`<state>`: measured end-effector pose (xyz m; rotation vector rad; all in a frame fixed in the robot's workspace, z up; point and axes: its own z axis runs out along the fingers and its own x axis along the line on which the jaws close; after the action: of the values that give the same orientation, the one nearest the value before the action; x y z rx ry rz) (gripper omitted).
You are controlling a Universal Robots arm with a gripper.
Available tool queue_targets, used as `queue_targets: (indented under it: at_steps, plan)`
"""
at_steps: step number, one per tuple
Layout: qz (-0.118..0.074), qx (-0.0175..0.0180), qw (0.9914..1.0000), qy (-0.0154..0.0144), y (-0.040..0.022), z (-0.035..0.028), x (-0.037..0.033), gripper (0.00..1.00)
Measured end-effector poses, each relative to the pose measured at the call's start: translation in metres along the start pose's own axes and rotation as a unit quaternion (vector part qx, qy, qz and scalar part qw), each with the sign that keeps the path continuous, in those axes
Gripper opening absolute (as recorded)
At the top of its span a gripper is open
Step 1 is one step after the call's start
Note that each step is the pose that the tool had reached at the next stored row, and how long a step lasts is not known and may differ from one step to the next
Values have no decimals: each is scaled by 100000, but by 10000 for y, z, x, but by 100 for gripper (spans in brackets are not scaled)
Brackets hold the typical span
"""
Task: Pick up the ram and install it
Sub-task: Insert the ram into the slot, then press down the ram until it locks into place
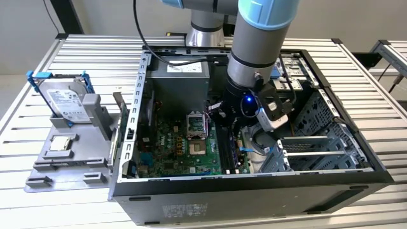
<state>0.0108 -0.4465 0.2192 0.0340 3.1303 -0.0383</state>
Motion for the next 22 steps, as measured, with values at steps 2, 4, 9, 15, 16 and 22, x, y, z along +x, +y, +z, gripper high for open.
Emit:
queue_targets:
  at_steps: [2,4,9,15,16,22]
  plan:
    - [22,-6,100000,-2,-2,-92,-1,100]
    - [48,-6,100000,0,-4,-182,-2,100]
    - [57,-8,100000,-1,-8,-356,-4,100]
    - [59,-5,100000,0,-9,-362,-4,0]
    - [57,-2,100000,1,-9,-363,-4,0]
    - [58,-4,100000,0,-9,-368,-4,0]
